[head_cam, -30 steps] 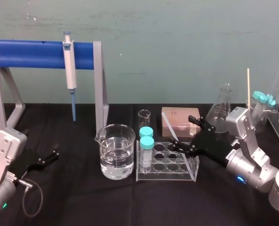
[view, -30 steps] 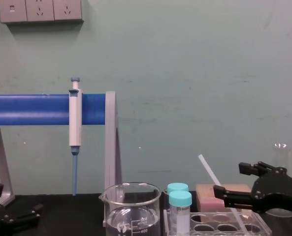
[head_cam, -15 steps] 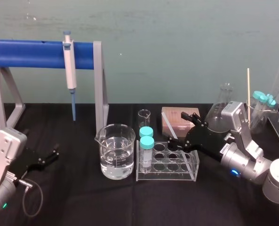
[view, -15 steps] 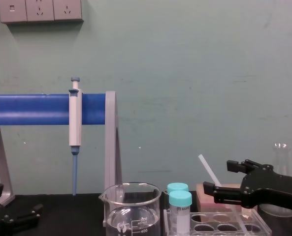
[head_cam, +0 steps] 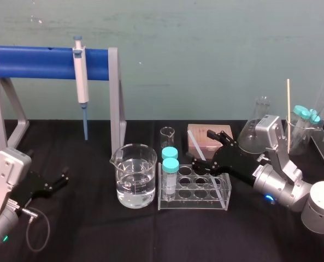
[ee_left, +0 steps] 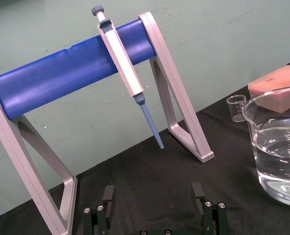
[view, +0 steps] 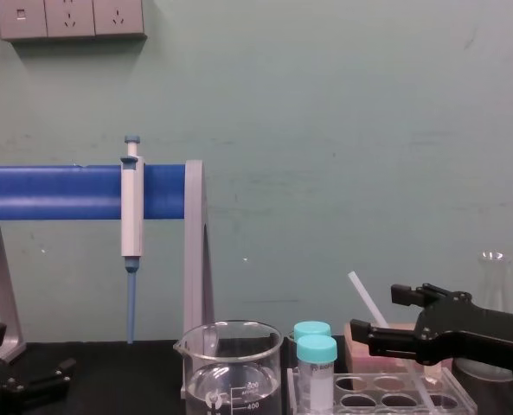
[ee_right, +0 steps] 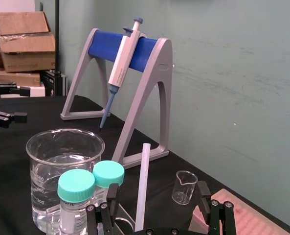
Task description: Pick up the stirring rod with one hand, then place it down.
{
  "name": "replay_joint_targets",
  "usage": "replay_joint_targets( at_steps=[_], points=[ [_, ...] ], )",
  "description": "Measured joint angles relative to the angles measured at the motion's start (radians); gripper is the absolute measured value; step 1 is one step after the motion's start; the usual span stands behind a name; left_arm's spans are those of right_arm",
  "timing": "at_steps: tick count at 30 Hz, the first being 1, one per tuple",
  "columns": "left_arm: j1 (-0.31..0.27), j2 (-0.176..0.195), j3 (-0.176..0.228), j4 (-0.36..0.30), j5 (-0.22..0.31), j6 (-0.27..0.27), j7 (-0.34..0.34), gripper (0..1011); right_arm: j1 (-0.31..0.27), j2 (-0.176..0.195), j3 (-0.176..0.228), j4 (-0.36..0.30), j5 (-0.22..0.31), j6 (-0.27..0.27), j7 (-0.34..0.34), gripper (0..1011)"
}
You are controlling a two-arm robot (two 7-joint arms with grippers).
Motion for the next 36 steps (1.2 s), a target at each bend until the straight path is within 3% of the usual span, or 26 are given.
replay_joint_targets(
  at_steps=[22, 36],
  points=[
    [0.000, 0.000, 0.000, 0.000, 0.000, 0.000, 0.000, 1000, 0.000, 0.001, -0.002, -0.001, -0.001, 0.003, 0.000, 980],
    [0.000, 0.000, 0.000, 0.000, 0.000, 0.000, 0.000, 1000, -0.001, 0.002, -0.003, -0.002, -0.001, 0.003, 0.000, 596]
  ],
)
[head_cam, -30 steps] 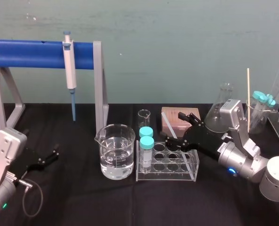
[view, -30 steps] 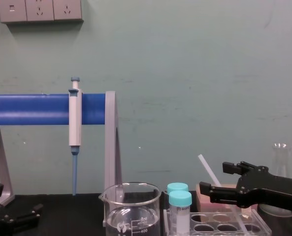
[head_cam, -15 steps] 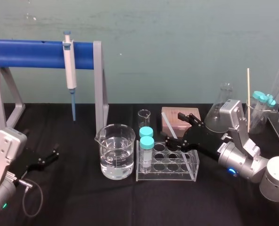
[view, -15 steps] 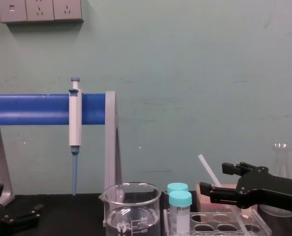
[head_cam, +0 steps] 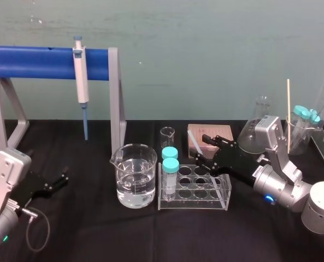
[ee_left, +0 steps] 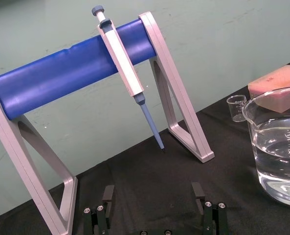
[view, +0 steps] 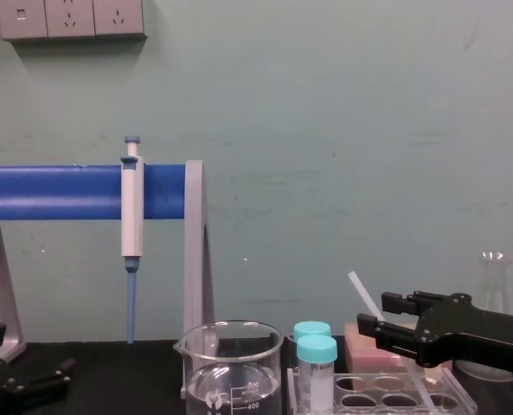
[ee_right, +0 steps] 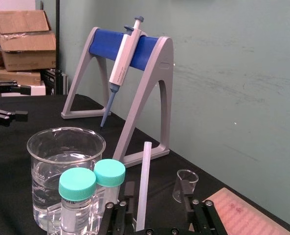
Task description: Pick up the stirring rod with one hand, then place it down.
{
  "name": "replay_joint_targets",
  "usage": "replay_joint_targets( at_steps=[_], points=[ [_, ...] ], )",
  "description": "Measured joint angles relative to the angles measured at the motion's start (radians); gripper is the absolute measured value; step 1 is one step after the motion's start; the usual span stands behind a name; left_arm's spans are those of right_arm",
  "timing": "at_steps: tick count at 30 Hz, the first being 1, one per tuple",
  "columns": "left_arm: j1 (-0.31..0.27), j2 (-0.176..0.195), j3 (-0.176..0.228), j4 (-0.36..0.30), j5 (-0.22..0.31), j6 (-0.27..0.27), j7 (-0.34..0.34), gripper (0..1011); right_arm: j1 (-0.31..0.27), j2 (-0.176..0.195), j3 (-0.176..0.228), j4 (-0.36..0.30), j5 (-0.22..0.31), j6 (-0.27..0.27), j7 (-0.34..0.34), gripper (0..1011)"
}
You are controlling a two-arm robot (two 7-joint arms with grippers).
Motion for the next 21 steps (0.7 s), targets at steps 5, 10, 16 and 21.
replay_joint_targets(
  at_steps=[5, 10, 16, 21],
  points=[
    [0.000, 0.000, 0.000, 0.000, 0.000, 0.000, 0.000, 1000, 0.000, 0.000, 0.000, 0.000, 0.000, 0.000, 0.000, 449],
    [0.000, 0.000, 0.000, 0.000, 0.000, 0.000, 0.000, 1000, 0.000, 0.000, 0.000, 0.000, 0.000, 0.000, -0.001, 263],
    [0.000, 0.000, 0.000, 0.000, 0.000, 0.000, 0.000, 1000, 0.000, 0.000, 0.000, 0.000, 0.000, 0.000, -0.001, 114],
    [0.000, 0.000, 0.000, 0.000, 0.000, 0.000, 0.000, 1000, 0.000, 0.000, 0.000, 0.000, 0.000, 0.000, -0.001, 67]
  ],
)
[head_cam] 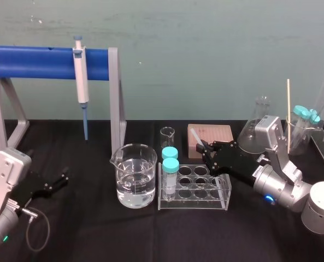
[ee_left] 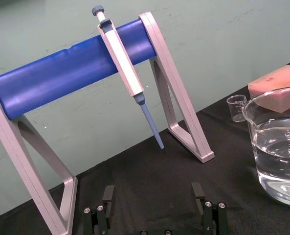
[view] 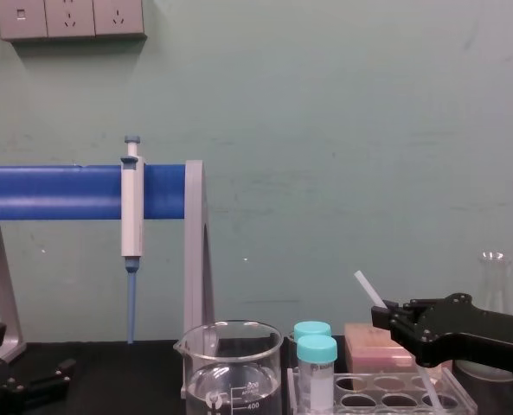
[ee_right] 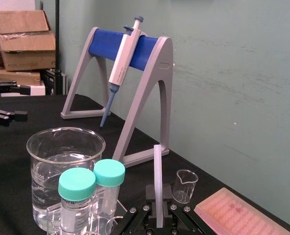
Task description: Pick up the stirring rod with one hand, then place it down.
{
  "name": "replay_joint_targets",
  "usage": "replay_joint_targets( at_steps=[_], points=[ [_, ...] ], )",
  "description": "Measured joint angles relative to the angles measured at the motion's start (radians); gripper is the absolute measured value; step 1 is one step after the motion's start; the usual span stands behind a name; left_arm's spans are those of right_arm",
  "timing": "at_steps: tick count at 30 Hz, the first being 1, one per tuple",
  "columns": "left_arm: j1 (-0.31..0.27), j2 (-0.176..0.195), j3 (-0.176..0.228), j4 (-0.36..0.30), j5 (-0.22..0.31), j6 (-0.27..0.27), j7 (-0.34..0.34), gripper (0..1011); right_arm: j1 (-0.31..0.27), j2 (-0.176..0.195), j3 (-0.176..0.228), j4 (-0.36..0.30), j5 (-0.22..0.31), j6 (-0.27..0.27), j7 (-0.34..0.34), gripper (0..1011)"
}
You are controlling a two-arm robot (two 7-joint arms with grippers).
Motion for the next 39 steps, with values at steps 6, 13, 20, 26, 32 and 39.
replay_joint_targets(
  at_steps=[6, 13, 20, 26, 32, 39],
  points=[
    [0.000, 0.000, 0.000, 0.000, 0.000, 0.000, 0.000, 1000, -0.002, 0.000, 0.002, -0.003, 0.000, -0.002, 0.000, 66],
    [0.000, 0.000, 0.000, 0.000, 0.000, 0.000, 0.000, 1000, -0.029, -0.004, 0.035, -0.052, 0.039, -0.001, 0.005, 66],
    [0.000, 0.000, 0.000, 0.000, 0.000, 0.000, 0.000, 1000, -0.058, -0.003, 0.063, -0.115, 0.081, 0.015, 0.007, 66],
    [0.000, 0.000, 0.000, 0.000, 0.000, 0.000, 0.000, 1000, -0.082, 0.008, 0.083, -0.180, 0.089, -0.023, -0.006, 67],
    [0.000, 0.000, 0.000, 0.000, 0.000, 0.000, 0.000, 1000, -0.103, 0.020, 0.103, -0.236, 0.061, -0.113, -0.035, 66],
    [0.000, 0.000, 0.000, 0.000, 0.000, 0.000, 0.000, 1000, -0.131, 0.017, 0.136, -0.257, 0.008, -0.216, -0.087, 66]
  ],
)
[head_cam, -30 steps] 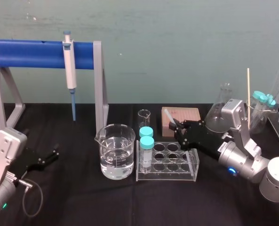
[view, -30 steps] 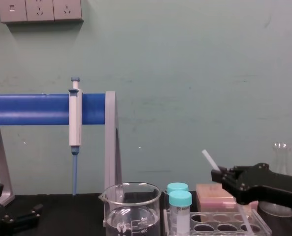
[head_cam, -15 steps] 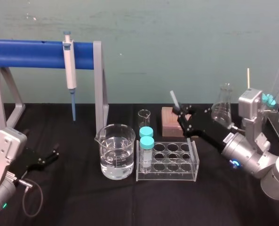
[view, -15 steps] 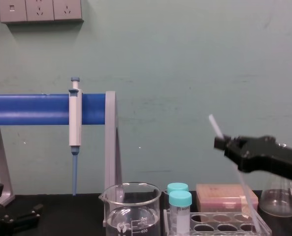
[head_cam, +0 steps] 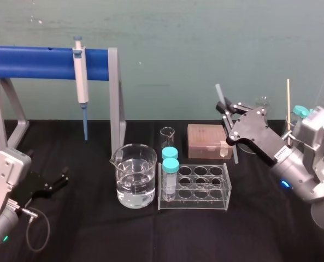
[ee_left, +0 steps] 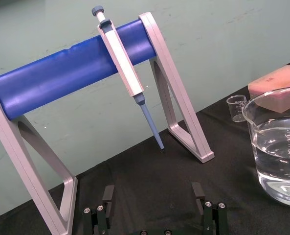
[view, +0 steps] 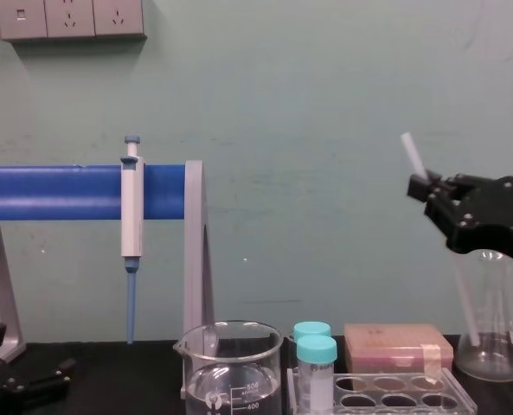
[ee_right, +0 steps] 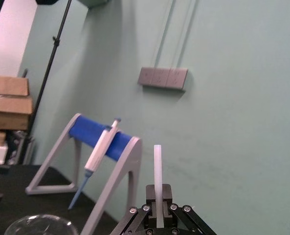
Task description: Pick up the stirring rod with one hand, then place it down.
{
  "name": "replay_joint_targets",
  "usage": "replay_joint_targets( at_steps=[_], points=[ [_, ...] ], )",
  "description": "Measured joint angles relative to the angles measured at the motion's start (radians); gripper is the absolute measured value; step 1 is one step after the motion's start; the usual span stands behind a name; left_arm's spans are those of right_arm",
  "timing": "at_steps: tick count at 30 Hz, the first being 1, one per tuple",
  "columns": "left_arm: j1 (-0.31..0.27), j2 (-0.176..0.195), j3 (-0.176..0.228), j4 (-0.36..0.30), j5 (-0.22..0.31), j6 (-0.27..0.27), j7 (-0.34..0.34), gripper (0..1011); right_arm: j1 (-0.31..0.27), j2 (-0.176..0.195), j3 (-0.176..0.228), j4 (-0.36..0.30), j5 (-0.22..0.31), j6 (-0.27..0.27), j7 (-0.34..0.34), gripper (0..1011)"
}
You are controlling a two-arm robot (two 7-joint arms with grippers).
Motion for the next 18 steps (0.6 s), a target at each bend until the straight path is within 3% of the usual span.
replay_joint_targets(
  at_steps=[7, 18],
  points=[
    [0.000, 0.000, 0.000, 0.000, 0.000, 0.000, 0.000, 1000, -0.035, -0.019, 0.043, 0.020, -0.014, -0.097, -0.025, 66],
    [0.000, 0.000, 0.000, 0.000, 0.000, 0.000, 0.000, 1000, -0.091, -0.034, 0.084, 0.005, -0.010, -0.113, -0.032, 66]
  ],
)
